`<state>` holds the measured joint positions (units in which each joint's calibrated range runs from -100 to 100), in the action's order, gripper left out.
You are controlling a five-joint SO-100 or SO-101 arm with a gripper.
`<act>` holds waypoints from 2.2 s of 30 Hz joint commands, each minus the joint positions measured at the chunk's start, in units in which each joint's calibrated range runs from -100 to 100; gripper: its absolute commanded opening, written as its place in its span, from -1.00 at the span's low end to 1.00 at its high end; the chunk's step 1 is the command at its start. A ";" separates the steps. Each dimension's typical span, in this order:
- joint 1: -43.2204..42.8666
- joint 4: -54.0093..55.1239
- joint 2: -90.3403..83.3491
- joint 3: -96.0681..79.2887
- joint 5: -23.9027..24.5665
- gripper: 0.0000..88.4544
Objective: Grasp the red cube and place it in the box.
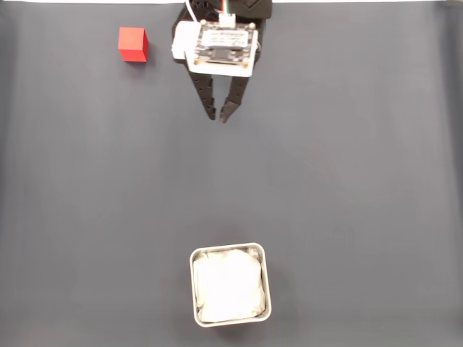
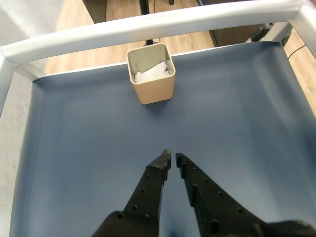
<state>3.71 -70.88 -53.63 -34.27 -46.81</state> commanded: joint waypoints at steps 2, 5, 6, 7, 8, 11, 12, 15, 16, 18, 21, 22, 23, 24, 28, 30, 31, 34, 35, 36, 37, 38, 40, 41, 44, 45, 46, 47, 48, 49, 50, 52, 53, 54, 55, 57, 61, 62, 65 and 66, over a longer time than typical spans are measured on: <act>3.39 -1.90 2.24 5.71 0.29 -1.00; 4.81 -2.48 2.59 6.44 0.29 -1.00; 5.17 -2.64 2.50 6.44 0.34 -1.00; 5.67 -3.05 2.33 6.44 0.39 -1.00; 6.16 -3.38 2.33 6.44 0.49 -1.00; 8.01 -4.44 1.63 6.44 0.73 -1.00; 8.65 -4.69 1.37 6.44 0.78 -1.00; 10.92 -4.77 0.77 5.62 0.88 -1.00; 11.63 -4.77 0.51 5.34 0.98 -1.00; 12.98 -4.94 0.25 4.89 1.22 -1.00; 15.18 -5.02 -0.62 4.16 1.22 -1.00; 16.04 -5.02 -0.79 3.98 1.22 -1.00; 16.75 -5.02 -0.88 3.88 1.22 -1.00; 17.46 -5.18 -0.97 3.79 1.17 -1.00; 19.87 -5.59 -1.66 3.61 1.56 -1.00; 20.86 -6.08 -2.09 3.34 1.66 -1.00; 21.43 -6.25 -2.35 3.15 1.76 -1.00; 23.21 -6.82 -3.39 2.61 1.95 -1.00; 23.99 -6.90 -3.74 2.24 2.00 -1.00; 24.63 -6.90 -4.26 1.69 2.00 -1.00; 25.41 -6.90 -4.95 1.15 2.00 -1.00; 26.12 -6.90 -5.47 0.60 1.90 -1.00; 27.54 -6.99 -6.69 -0.22 1.86 -1.00; 28.25 -7.07 -7.12 -0.50 1.81 -1.00; 30.17 -7.31 -8.51 -1.23 1.81 -1.00; 30.81 -7.56 -8.68 -1.41 1.81 -1.00; 31.52 -7.97 -8.85 -1.41 1.86 -1.00; 32.16 -8.30 -8.94 -1.41 1.90 -1.00; 32.80 -8.71 -9.03 -1.41 1.95 -1.00; 33.51 -9.12 -9.20 -1.41 1.95 -1.00; 34.15 -9.36 -9.37 -1.41 1.90 -1.00; 35.57 -9.53 -9.63 -1.50 1.90 -1.00; 36.28 -9.53 -9.72 -1.50 1.81 -1.00; 36.92 -9.53 -9.89 -1.50 1.71 -1.00; 37.77 -9.53 -9.98 -1.50 1.56 -1.00; 39.26 -9.53 -10.15 -1.50 1.37 -1.00; 42.24 -9.53 -10.50 -1.96 0.93 -1.00; 42.95 -9.53 -10.67 -2.14 0.93 -1.00; 44.87 -9.53 -11.28 -2.78 0.83 -1.00; 45.44 -9.53 -11.37 -2.96 0.73 -1.00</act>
<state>46.96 -80.11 -63.87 -37.25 -45.40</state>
